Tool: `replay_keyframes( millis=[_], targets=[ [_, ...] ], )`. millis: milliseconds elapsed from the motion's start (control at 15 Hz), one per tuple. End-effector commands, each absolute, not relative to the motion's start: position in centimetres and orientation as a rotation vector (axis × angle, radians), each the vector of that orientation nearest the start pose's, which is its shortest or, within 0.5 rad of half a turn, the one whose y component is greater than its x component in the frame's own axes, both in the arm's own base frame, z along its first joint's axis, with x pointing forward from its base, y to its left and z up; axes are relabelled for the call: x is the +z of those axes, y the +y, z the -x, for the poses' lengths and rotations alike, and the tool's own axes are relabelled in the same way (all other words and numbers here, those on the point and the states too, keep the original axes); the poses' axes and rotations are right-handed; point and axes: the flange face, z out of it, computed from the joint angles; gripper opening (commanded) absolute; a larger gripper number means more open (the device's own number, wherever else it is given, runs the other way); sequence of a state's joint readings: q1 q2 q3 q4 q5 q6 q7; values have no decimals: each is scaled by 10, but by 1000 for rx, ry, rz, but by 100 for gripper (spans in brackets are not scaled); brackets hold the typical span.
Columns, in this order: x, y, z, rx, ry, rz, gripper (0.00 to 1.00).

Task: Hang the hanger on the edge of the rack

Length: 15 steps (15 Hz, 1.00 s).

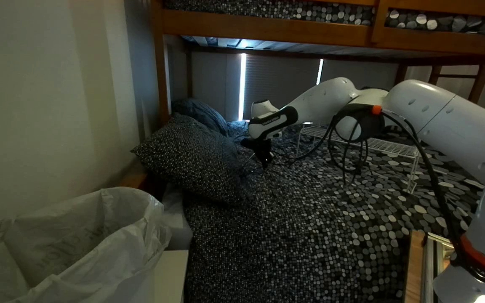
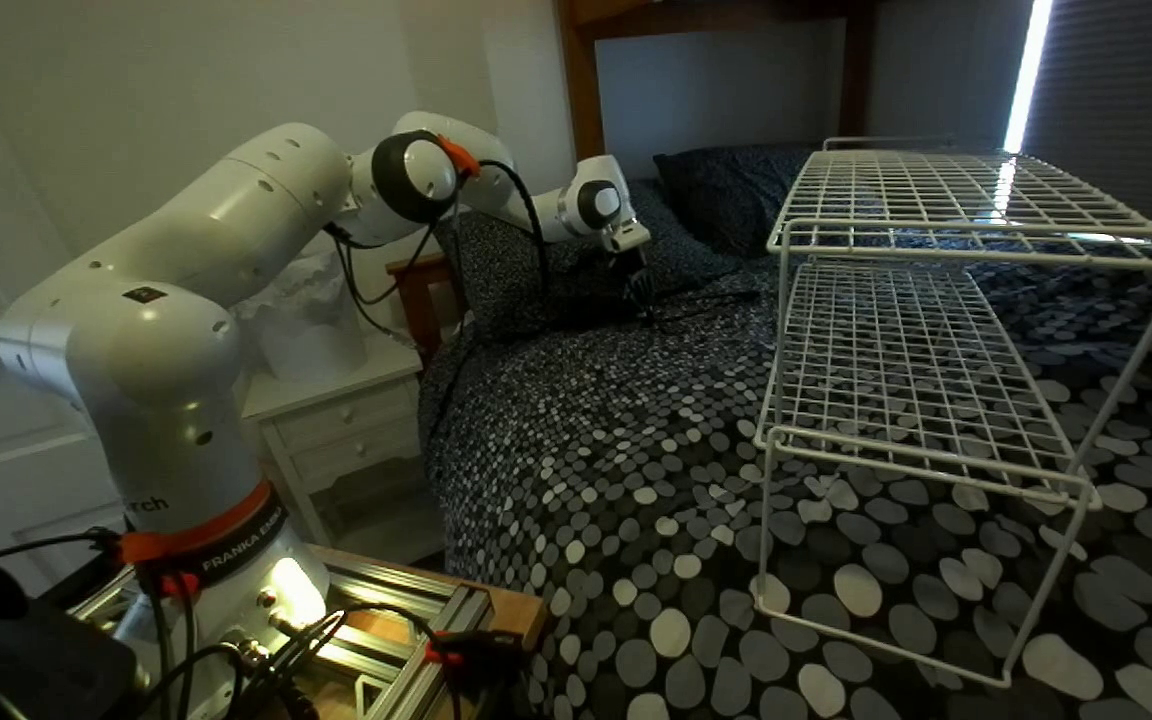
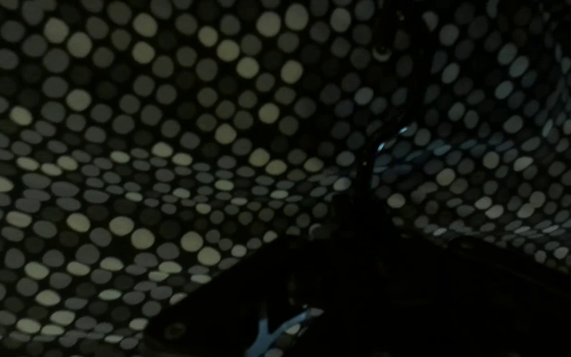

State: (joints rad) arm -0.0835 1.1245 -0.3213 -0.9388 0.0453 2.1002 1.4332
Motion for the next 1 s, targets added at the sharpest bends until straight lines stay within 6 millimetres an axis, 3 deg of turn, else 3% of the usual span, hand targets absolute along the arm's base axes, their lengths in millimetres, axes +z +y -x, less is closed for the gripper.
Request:
replay_keyframes(
  millis=[0, 333, 667, 933],
  targets=[
    [238, -210, -751, -329, 2539, 2277, 2],
    [283, -202, -723, -192, 2478, 2554, 2],
    [309, -205, -683, -132, 2379, 2936, 2],
    [323, -209, -646, 84, 2178, 3224, 2]
  ],
)
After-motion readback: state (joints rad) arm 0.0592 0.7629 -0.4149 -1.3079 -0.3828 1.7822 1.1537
